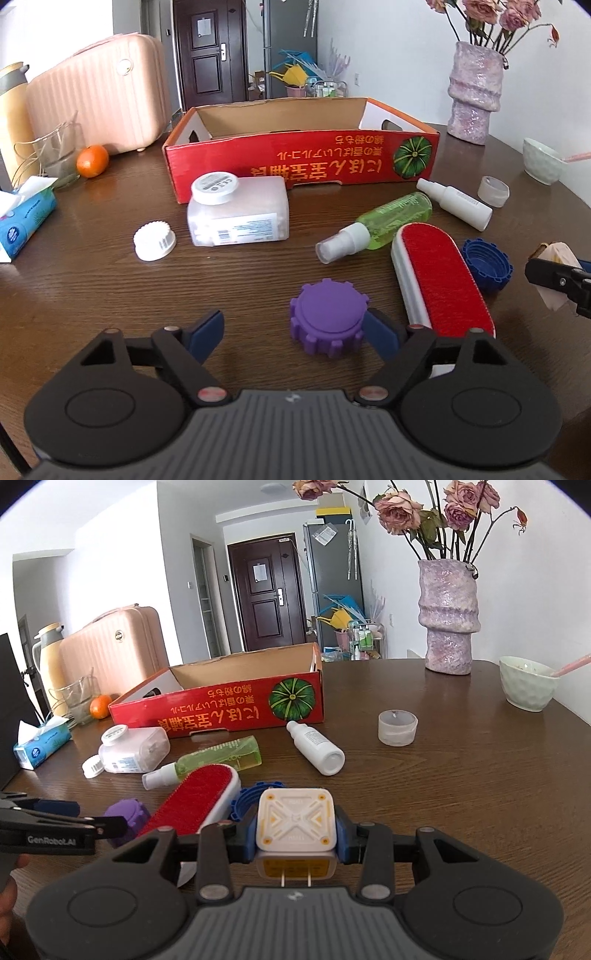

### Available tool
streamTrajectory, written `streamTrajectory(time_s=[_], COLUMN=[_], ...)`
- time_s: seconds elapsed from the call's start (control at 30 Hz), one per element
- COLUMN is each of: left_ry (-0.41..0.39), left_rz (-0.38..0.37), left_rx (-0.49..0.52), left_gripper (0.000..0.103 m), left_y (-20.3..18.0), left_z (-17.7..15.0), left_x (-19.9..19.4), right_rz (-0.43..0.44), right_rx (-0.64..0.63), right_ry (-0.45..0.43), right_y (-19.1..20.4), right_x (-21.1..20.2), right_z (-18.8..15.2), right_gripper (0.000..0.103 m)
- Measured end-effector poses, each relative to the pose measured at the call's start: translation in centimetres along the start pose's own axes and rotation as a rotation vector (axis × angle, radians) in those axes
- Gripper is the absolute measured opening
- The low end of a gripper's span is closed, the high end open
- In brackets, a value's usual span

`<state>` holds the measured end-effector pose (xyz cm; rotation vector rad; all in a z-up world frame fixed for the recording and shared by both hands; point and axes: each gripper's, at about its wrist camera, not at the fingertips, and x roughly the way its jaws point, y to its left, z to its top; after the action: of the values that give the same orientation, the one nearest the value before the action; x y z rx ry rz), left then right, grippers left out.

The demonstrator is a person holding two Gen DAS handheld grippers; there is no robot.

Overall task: Organize rigid objects
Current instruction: 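Grasp the purple gear cap with the left tool while the right tool holds the cream block, then carry the purple cap and cream block into the cardboard box with both tools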

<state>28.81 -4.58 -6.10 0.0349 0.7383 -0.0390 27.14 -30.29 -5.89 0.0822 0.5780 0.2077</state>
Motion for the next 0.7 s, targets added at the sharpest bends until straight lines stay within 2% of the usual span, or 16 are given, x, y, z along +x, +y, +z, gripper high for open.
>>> streamTrajectory(time_s=[0.1, 0.23, 0.3, 0.4, 0.7], left_ry=[-0.008, 0.008, 0.026, 0.02, -0.026], left_rz=[-0.014, -0.014, -0.013, -0.031, -0.025], left_rx=[0.003, 0.022, 0.028, 0.022, 0.028], left_gripper=[0.093, 0.092, 0.084, 0.054, 0.055], left_y=[-0.2, -0.9, -1.1, -0.9, -0.9], left_z=[0.1, 0.3, 0.3, 0.4, 0.1], left_x=[0.0, 0.7, 1.4, 1.7, 0.4], right_rz=[-0.001, 0.0, -0.001, 0.001, -0.006], right_rx=[0.0, -0.001, 0.0, 0.0, 0.004], right_ry=[0.002, 0.005, 0.006, 0.002, -0.024], right_y=[0.0, 0.1, 0.1, 0.1, 0.1], right_x=[0.0, 0.1, 0.1, 0.1, -0.1], right_z=[-0.1, -0.1, -0.1, -0.2, -0.3], right_gripper=[0.038, 0.038, 0.038, 0.038, 0.038])
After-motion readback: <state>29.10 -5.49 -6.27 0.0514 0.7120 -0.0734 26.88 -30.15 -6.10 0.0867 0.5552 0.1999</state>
